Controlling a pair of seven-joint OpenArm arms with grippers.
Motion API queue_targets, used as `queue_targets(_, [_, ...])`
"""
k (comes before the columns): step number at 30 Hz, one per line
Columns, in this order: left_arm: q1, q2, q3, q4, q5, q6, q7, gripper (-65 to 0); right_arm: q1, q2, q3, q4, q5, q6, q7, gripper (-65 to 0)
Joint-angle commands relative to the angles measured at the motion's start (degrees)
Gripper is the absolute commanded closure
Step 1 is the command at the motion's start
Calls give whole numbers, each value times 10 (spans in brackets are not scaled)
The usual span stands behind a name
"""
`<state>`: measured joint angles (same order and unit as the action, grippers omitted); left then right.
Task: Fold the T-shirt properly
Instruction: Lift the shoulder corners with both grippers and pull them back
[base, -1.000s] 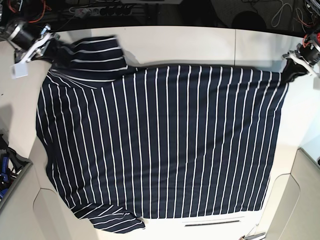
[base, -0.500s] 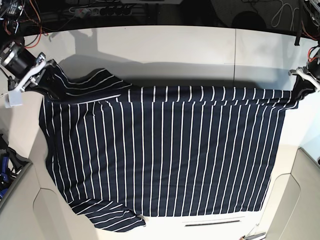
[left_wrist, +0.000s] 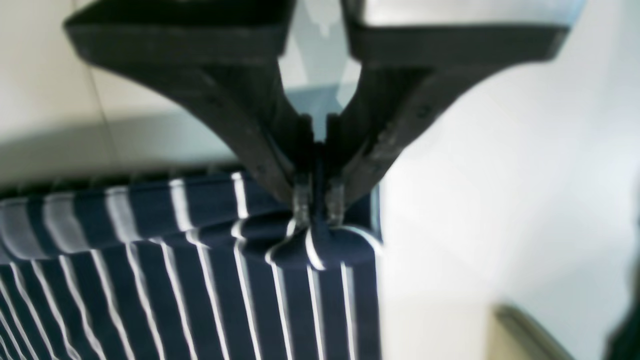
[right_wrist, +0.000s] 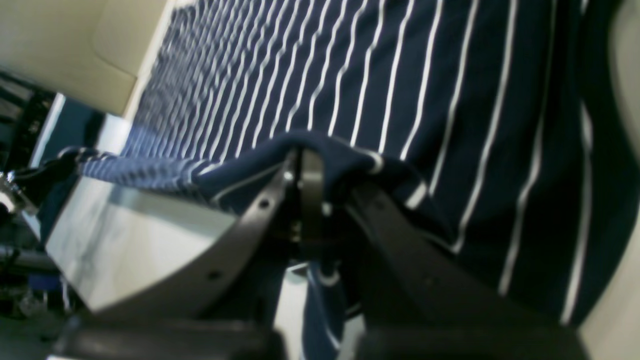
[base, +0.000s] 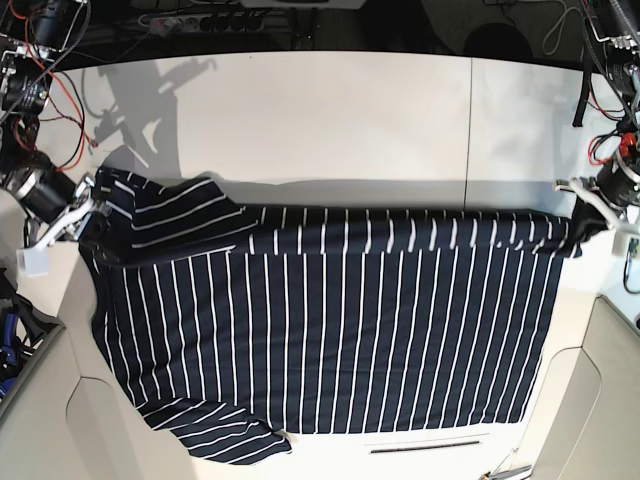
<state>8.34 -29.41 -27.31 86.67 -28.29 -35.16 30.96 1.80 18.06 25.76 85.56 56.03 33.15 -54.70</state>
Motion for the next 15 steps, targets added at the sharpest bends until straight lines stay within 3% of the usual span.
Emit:
queue_targets(1, [-18, -14, 1, 4, 2, 2, -16, 0, 24, 10, 3, -2, 11, 3, 14, 0])
queue_targets(10, [-113, -14, 62, -80, 49, 2, -42, 0, 141, 10, -35, -109, -46, 3, 14, 0])
queue_targets(15, [-153, -14, 73, -115, 51, 2, -42, 0, 192, 10, -88, -170, -93, 3, 51, 0])
